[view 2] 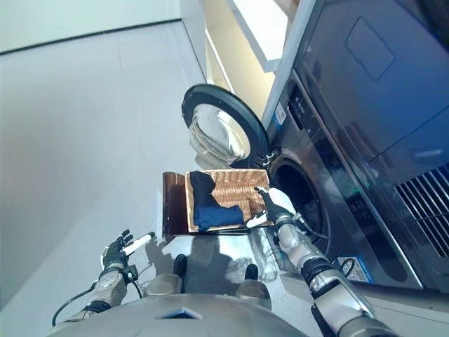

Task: Pick up the clothes and place them into the washing machine

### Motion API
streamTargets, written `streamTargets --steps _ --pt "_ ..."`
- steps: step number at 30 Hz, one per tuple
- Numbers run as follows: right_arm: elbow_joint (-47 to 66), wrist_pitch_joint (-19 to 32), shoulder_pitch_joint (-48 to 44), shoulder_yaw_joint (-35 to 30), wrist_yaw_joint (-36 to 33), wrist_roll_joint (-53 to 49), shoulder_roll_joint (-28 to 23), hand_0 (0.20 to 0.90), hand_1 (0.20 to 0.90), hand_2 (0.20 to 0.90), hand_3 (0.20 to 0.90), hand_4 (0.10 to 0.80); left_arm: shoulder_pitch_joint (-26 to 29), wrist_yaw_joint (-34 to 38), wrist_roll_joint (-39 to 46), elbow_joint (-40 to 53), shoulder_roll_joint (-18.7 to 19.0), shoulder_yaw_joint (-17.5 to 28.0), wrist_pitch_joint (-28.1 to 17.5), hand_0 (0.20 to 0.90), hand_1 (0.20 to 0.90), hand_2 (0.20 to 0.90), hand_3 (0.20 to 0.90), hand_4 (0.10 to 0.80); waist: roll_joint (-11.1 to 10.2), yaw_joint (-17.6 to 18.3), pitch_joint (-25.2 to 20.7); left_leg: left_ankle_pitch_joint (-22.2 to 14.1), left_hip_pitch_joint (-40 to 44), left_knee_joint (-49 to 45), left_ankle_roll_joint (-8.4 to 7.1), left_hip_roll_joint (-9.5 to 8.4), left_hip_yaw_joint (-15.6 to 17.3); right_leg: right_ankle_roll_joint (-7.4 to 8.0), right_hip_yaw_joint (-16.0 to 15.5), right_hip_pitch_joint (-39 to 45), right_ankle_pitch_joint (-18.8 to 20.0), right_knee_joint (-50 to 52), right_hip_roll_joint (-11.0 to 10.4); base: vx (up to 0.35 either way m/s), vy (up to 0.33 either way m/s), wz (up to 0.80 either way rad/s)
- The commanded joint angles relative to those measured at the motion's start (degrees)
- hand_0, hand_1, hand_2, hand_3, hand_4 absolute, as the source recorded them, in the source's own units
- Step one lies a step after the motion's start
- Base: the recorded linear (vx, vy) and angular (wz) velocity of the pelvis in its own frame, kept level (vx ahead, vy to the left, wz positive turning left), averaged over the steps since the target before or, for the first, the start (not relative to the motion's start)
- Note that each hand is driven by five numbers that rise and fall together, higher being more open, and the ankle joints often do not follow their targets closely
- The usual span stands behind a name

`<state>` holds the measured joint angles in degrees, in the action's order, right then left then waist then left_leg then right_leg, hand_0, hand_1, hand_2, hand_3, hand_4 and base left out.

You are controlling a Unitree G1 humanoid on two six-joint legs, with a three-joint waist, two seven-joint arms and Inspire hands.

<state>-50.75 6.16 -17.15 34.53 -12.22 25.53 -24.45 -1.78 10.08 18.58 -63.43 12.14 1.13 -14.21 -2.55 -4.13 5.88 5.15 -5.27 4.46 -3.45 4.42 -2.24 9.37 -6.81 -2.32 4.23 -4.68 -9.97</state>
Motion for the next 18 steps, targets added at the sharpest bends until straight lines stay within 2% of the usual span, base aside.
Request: streamTargets --steps 1,6,13,18 --pt "1.75 1.0 -14.7 2.49 -3.19 4.83 -2.65 0.9 0.9 0.9 0.9 0.8 7.98 2.46 2.61 3.47 4.3 -1.62 -5.13 0.9 0.9 0.9 0.9 0.8 -1.71 -2.74 7.15 -6.83 -4.33 -9.88 -0.76 -2.66 -1.29 -0.33 2.37 -8.83 -2.61 11.55 0.03 -0.182 -0.069 0.23" --pt "1.45 0.66 -20.68 4.85 -4.78 6.47 -3.13 0.9 0.9 0.9 0.9 0.8 10.23 3.29 5.37 6.07 5.25 -2.95 -6.23 0.9 0.9 0.9 0.9 0.8 -1.9 -3.05 10.25 -8.59 -10.98 -16.23 -1.27 -2.42 -1.84 -0.84 1.61 -15.13 -4.19 17.82 0.94 -0.085 -0.015 0.12" --pt "-2.86 0.02 -32.19 7.6 -7.53 5.0 -3.97 0.9 0.9 0.9 0.9 0.8 15.47 5.55 9.94 9.52 7.19 -5.12 -7.82 0.9 0.9 0.9 0.9 0.8 -1.22 -2.85 13.36 -12.47 -24.56 -28.57 -2.0 -1.55 -1.89 -0.7 0.54 -28.7 -6.58 28.93 0.74 -0.085 0.017 0.15" --pt "-7.5 -0.51 -37.88 8.99 -8.93 4.08 -3.84 0.9 0.9 0.9 0.9 0.8 18.93 6.23 11.84 11.06 8.04 -6.2 -8.68 0.9 0.9 0.9 0.9 0.8 -1.23 -3.14 14.37 -14.09 -30.91 -33.25 -1.89 -1.37 -2.4 -0.86 0.25 -34.65 -8.22 33.49 0.6 -0.027 -0.001 0.04"
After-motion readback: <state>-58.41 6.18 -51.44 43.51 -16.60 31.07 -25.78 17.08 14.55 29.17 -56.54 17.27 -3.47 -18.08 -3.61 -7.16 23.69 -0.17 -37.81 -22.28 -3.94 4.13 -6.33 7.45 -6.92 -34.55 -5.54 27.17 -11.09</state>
